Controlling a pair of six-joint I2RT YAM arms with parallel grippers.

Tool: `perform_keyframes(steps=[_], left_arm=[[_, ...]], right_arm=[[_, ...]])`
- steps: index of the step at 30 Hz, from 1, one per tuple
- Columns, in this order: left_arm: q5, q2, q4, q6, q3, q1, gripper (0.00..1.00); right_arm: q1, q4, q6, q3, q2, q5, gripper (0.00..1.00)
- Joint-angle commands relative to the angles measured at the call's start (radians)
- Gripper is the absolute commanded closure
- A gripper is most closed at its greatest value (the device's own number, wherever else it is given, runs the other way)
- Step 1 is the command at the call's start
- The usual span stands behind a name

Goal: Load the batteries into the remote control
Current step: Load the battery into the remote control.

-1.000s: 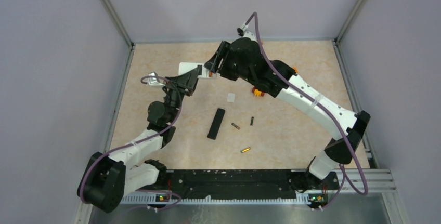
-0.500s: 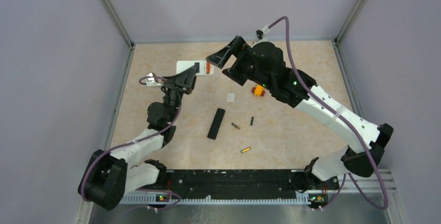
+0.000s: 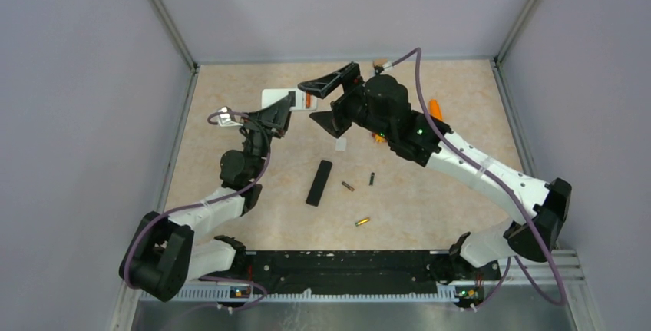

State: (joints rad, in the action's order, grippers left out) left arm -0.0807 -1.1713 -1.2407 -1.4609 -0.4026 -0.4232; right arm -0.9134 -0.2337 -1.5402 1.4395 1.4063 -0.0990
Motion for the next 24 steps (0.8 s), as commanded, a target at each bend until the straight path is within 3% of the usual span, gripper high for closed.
perform_keyframes(steps=[1,24], left_arm=[[-0.008,0.004,-0.115,0.000,-0.027,0.003,1.00],[0.001,-0.029,-0.189,-0.014,-0.023,0.003,1.00]], right_arm=[[0.004,0.032,-0.096,0.006,0.025,0.003,0.10],[0.078,0.062,-0.146,-0.029,0.061,0.012,0.11]])
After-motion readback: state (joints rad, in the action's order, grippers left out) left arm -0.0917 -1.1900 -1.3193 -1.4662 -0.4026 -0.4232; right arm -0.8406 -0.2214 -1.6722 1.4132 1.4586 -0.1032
